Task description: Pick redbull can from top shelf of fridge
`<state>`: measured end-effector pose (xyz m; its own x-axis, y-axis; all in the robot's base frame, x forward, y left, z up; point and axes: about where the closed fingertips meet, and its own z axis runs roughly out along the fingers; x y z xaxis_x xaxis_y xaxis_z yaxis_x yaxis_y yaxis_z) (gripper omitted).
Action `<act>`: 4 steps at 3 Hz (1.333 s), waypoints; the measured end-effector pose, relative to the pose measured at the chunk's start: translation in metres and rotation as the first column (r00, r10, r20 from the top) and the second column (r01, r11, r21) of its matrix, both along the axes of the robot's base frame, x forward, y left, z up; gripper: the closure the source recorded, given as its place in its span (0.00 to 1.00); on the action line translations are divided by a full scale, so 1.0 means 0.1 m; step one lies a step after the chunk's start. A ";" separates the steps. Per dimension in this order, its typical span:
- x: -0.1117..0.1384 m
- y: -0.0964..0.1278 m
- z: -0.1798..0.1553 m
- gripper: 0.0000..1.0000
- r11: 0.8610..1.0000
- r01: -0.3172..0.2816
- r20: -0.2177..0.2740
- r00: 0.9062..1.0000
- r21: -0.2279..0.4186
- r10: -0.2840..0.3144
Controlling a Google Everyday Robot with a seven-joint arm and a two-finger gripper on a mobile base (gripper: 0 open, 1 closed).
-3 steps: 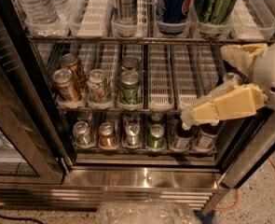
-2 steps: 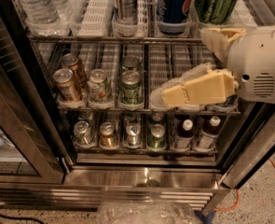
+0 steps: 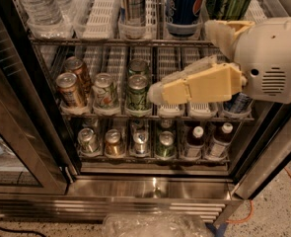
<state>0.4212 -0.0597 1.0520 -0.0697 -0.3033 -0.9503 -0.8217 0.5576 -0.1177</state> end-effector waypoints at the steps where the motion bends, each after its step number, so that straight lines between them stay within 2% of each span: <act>1: 0.05 0.13 -0.06 0.00 0.999 0.005 0.011 1.000 0.034 -0.006; 2: 0.12 0.32 -0.31 0.00 0.994 0.066 0.031 0.997 0.091 -0.069; 3: 0.29 0.23 -0.43 0.00 0.964 0.205 0.066 0.974 0.167 -0.219; 4: 0.58 -0.37 -0.43 0.00 0.870 0.378 0.047 0.910 0.317 -0.412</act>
Offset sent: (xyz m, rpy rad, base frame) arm 0.0713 0.0377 -0.0348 0.2474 -0.2959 -0.3570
